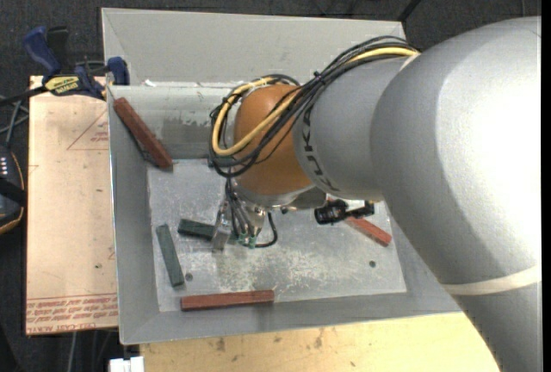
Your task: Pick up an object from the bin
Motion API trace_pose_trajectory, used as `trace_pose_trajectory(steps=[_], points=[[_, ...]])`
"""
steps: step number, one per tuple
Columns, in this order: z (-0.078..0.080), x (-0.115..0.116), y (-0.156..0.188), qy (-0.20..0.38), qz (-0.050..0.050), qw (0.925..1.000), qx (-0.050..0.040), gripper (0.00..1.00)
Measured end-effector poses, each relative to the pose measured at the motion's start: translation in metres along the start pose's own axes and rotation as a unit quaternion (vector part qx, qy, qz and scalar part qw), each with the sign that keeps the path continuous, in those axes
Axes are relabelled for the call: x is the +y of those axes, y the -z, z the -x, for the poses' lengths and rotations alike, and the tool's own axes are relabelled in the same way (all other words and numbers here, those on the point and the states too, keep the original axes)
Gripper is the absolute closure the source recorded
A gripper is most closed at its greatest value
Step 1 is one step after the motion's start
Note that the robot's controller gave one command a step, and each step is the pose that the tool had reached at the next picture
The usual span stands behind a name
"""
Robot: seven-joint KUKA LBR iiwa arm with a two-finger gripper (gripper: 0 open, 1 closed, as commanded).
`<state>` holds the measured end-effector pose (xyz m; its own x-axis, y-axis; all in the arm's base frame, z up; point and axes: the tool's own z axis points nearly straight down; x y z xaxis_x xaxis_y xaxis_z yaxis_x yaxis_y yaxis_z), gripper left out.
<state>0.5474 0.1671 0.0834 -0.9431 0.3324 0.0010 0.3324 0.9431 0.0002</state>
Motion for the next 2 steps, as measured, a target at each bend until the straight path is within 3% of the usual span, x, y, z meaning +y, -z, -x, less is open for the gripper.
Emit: trace_pose_trajectory(steps=[1, 2], points=[[0.000, 0.000, 0.000, 0.000, 0.000, 1.0000, 0.0000, 1.00], [-0.007, 0.028, 0.123, 0.019, 0.001, 0.9998, -0.0011, 1.00]])
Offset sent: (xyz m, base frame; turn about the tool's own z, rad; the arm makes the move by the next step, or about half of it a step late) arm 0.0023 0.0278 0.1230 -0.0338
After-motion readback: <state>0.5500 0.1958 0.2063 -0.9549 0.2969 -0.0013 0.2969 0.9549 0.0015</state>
